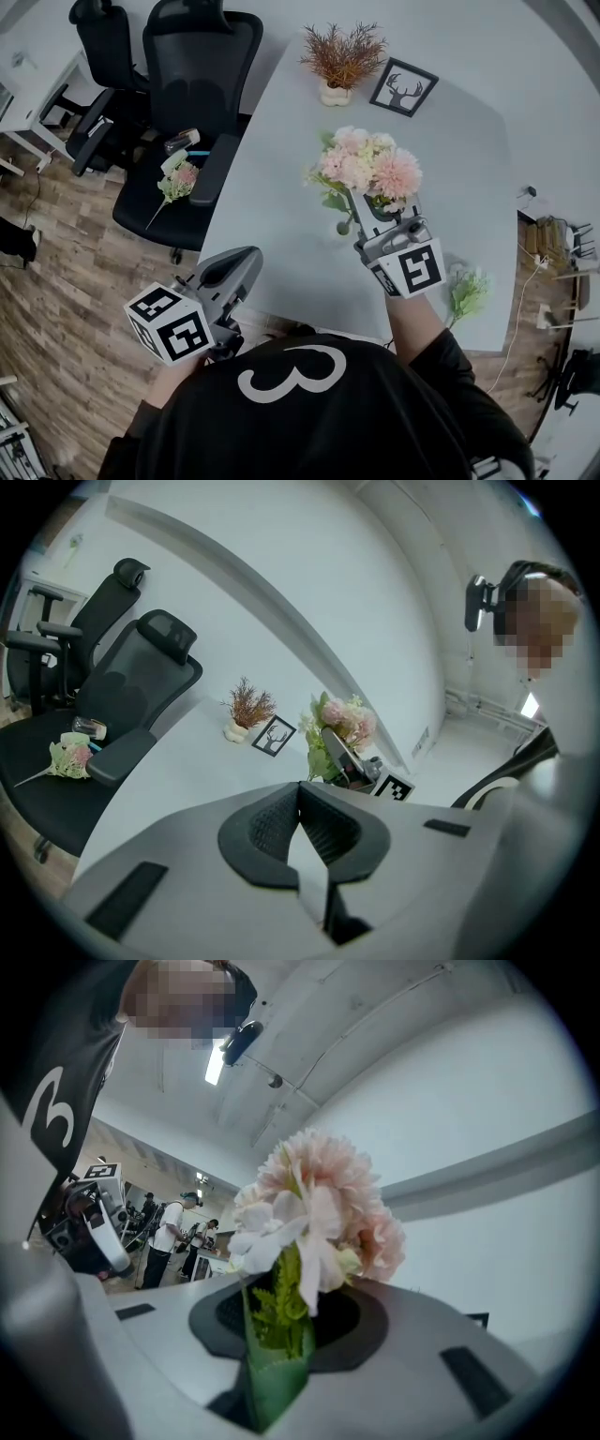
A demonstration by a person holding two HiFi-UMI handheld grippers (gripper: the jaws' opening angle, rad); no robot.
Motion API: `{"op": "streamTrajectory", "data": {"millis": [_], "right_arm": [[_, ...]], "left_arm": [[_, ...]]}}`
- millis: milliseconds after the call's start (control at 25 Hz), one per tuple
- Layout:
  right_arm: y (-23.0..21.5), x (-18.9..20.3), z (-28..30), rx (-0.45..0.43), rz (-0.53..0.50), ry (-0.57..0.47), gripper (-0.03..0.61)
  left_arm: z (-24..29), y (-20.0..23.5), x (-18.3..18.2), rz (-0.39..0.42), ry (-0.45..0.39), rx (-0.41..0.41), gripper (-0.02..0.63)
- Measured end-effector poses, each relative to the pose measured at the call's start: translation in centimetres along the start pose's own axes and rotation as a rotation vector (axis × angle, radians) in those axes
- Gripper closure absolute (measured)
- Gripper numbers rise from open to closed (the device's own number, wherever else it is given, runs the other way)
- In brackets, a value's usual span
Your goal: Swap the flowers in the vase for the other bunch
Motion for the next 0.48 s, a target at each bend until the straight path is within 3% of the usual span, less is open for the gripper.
{"op": "streamTrajectory", "data": {"millis": [480], "right_arm": [[1.2, 5.7, -0.6, 0.010, 0.096, 0.110, 0.471]], "left_arm": [[0.2, 0.9, 0.6, -0.016, 0.023, -0.017, 0.601]]}}
Point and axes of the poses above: the fingertips, and each gripper's own axes: z forward along the fingers, y to its left, x out of its underside, the point moved 5 cm from there along -z, backward along the fingers, and after that the axes turned 6 degrees about -x, right-handed, at the moved point
